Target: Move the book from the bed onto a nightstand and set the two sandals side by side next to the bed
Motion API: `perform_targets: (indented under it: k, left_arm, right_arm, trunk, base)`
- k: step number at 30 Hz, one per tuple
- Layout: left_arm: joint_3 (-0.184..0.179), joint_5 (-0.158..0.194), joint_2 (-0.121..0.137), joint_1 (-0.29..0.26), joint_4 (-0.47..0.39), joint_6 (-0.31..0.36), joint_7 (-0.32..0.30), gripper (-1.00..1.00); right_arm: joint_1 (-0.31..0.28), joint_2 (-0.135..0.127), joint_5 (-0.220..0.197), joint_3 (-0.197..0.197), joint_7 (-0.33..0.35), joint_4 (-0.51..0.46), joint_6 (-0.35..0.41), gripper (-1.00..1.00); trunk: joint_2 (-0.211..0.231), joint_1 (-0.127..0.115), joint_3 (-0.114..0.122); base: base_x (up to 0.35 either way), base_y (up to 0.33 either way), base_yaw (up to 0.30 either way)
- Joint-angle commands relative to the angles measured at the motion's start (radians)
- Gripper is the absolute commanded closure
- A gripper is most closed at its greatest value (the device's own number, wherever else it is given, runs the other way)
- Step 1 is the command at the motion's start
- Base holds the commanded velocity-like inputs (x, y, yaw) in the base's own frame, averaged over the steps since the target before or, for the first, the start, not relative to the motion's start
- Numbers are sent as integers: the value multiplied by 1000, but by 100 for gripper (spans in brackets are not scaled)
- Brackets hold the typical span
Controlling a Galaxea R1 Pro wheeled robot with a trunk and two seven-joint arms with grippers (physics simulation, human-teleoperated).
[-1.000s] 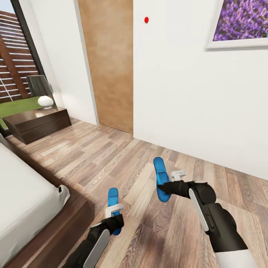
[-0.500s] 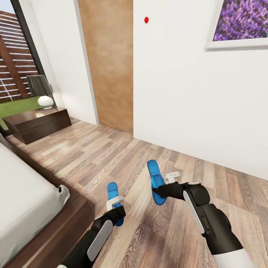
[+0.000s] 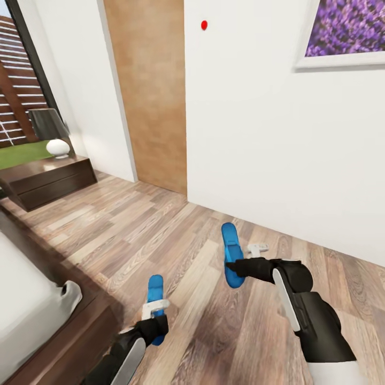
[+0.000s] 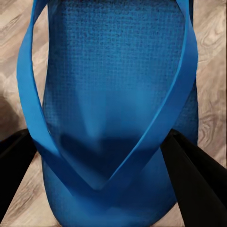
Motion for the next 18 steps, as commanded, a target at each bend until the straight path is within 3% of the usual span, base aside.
perform_targets:
  k: [1,11,18]
  left_arm:
    - [-1,-4,1,10,15,10,7,100]
    - [0,-10,1,13,14,13,7,100]
    - [0,-10,1,14,18,12,7,100]
  right_arm:
    - [0,0,-10,-4,-1,-1,6,100]
    - [-1,7,-8,7,-6,11,6,100]
    - [-2,7,-6,11,-4,31,6,100]
  trunk:
    - [0,1,-1]
    - [0,1,-1]
    - [0,1,-1]
  base:
    - [266,-217,0]
    - [243,-247,6]
    - [215,-273,171]
